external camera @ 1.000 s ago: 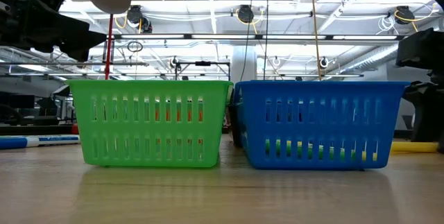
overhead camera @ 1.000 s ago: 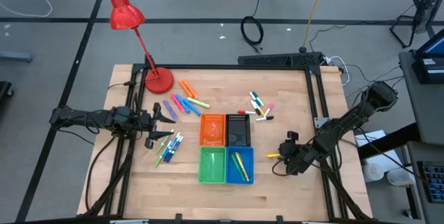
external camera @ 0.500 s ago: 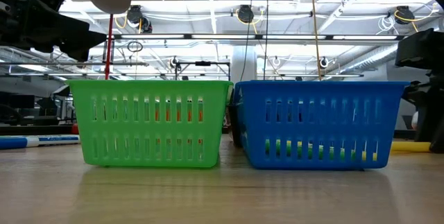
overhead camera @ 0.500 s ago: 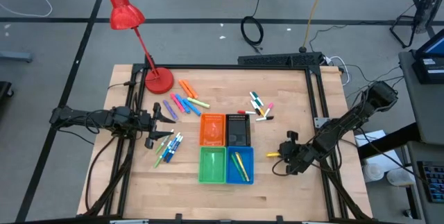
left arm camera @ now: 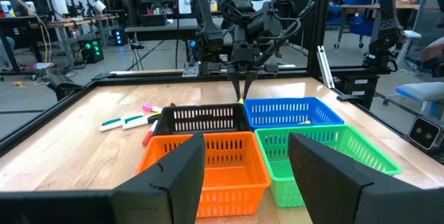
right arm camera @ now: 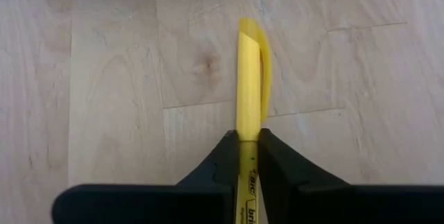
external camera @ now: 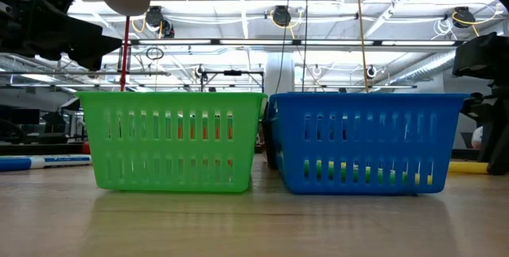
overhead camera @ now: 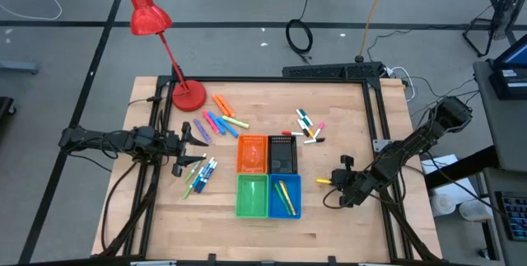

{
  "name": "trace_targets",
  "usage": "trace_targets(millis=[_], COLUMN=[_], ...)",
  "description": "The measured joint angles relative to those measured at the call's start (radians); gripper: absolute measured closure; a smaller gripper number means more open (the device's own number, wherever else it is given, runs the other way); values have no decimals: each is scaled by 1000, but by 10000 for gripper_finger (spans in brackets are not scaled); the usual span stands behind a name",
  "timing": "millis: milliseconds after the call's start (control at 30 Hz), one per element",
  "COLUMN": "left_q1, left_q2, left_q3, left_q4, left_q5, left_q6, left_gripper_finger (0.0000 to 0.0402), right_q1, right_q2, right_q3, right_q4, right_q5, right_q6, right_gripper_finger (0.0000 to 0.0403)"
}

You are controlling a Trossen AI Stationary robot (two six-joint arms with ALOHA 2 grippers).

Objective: Pick & Place Markers
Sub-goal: Put the yellow pen into the blue basket

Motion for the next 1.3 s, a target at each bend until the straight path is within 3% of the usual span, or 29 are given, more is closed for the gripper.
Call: trace_targets(millis=[1300], left_q1=[0], left_q2=[0], left_q3=[0], left_q4=[0], left_q5=[0], left_q6=[0], left_gripper_finger=[190], right_q1=[0], right_q2=[1], right_q3=[0], right_q4=[3], right_q5=[19], right_q6=[-8], right_gripper_finger=[375])
